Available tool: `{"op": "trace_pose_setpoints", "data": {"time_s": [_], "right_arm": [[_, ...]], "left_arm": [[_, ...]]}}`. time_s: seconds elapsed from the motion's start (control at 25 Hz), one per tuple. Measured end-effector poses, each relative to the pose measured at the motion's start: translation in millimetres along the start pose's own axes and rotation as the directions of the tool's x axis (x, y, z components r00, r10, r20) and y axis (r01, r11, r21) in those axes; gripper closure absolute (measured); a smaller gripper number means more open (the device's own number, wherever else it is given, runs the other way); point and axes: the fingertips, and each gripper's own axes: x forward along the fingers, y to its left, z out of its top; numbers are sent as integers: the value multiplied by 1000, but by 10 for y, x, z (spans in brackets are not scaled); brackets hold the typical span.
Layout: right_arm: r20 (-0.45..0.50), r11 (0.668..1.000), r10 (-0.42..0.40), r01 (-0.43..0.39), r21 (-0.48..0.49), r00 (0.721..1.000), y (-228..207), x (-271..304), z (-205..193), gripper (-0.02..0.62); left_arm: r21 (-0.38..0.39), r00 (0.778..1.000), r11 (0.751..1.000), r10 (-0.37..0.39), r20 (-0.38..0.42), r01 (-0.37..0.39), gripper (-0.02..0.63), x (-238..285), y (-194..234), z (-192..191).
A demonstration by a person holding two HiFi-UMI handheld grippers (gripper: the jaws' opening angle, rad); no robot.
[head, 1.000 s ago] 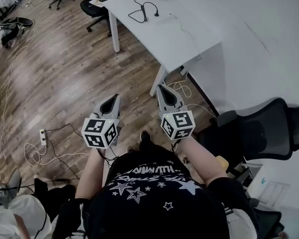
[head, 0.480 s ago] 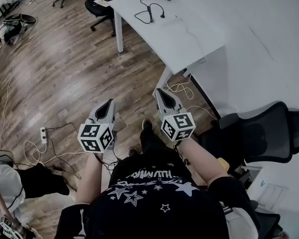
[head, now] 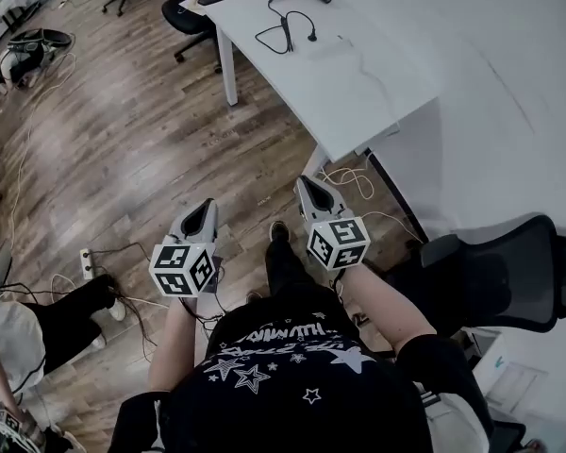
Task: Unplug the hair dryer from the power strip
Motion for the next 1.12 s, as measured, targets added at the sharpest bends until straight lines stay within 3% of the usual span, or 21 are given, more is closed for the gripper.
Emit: {"op": "trace_pose_setpoints", "data": {"time_s": [0.24, 0.52, 1.12], "right_arm": [[19, 999, -22, 21, 43, 1000, -748, 632, 270, 586], [29, 999, 33, -34, 25, 999, -1308, 1269, 615, 586], [32, 998, 16, -18, 58, 999, -2234, 1817, 904, 586]], "left_arm": [[26, 1000, 1000, 9, -11, -9, 600, 803, 116, 353], [36, 1000, 999, 8, -15, -8, 600, 1622, 149, 715], [42, 999, 999, 14, -36, -12, 600, 2624, 53, 1112]]}}
